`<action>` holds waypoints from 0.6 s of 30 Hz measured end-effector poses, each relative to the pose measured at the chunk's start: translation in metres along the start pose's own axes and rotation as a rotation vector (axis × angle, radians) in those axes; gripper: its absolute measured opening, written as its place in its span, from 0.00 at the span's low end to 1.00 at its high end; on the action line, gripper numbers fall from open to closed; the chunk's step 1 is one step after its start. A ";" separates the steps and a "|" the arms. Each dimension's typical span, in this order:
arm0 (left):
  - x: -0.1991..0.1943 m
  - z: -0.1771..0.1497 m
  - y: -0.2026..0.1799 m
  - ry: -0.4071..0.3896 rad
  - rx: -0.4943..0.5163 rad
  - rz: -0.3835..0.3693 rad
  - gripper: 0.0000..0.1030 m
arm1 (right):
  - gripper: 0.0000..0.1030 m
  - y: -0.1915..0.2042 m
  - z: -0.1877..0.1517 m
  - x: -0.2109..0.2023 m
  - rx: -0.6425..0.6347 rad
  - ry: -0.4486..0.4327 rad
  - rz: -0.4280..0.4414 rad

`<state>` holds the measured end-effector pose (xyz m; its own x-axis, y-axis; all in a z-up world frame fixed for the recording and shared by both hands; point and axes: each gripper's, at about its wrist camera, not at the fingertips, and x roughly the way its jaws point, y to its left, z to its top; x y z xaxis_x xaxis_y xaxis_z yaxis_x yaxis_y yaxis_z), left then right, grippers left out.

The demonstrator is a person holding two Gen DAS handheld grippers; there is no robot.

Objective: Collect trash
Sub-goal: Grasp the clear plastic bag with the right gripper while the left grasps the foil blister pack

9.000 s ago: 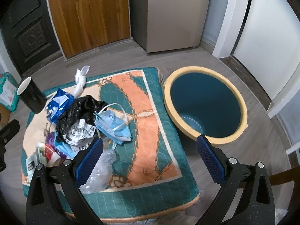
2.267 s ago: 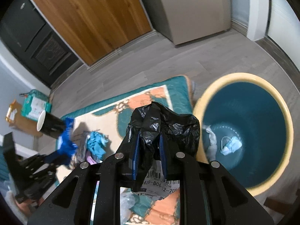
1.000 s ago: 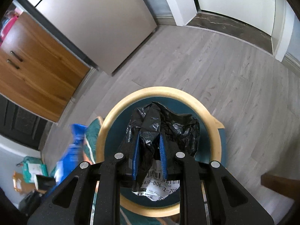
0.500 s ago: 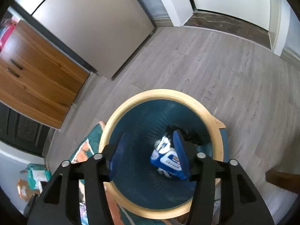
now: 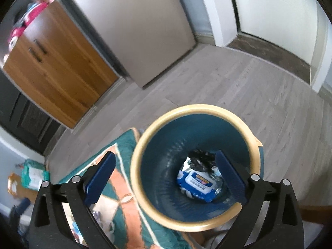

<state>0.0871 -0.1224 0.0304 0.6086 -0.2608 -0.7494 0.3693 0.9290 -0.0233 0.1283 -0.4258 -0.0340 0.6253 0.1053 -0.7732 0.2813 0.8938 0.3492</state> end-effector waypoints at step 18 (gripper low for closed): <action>-0.041 -0.078 0.133 0.028 -0.241 0.221 0.94 | 0.94 0.150 -0.091 0.000 -0.301 0.109 0.042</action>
<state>0.0564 0.0319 0.0070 0.6344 -0.0419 -0.7719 0.0521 0.9986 -0.0114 0.1044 -0.2523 -0.0293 0.5456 0.1767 -0.8192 0.0184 0.9748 0.2225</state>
